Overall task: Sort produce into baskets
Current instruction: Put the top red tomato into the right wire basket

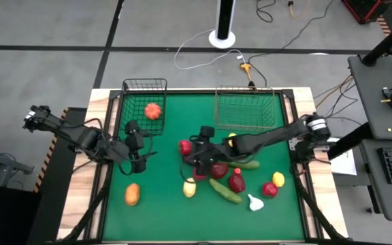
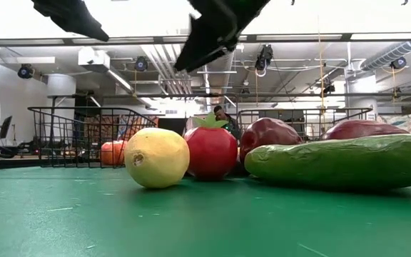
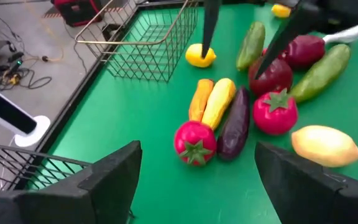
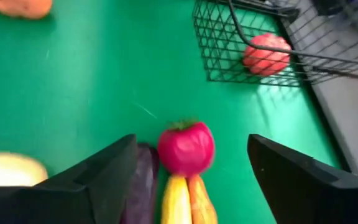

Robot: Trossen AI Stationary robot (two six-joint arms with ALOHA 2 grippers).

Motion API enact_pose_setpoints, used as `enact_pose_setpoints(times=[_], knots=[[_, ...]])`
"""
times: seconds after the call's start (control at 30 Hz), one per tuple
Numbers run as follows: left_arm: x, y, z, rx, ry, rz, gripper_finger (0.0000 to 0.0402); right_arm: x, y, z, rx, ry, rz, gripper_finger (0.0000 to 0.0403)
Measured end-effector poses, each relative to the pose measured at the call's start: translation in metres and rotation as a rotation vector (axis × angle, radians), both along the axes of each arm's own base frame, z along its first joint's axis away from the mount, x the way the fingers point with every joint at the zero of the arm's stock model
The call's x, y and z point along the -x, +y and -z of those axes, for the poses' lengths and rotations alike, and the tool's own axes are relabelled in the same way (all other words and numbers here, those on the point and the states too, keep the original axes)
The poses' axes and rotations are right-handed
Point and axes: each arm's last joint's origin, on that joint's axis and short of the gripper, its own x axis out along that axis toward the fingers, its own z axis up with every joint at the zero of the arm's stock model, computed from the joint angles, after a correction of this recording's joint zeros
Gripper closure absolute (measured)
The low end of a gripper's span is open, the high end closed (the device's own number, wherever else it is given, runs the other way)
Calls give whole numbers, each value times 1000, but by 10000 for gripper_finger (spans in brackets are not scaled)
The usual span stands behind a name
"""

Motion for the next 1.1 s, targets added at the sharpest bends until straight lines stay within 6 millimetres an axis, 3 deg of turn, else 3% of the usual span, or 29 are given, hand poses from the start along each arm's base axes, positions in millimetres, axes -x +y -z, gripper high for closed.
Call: enact_pose_setpoints(times=[0.23, 0.53, 0.8, 1.1], knots=[[0, 0, 5, -12, 16, 4, 106, -29, -30, 18, -82, 31, 5, 77], [-3, -1, 28, -5, 4, 3, 106, -45, -61, 47, -196, 90, 0, 76], [-3, -2, 33, -6, 1, 5, 106, -51, -71, 75, -254, 151, 8, 76], [-5, -2, 31, 6, -27, 4, 106, -51, -78, 76, -259, 151, 28, 84]])
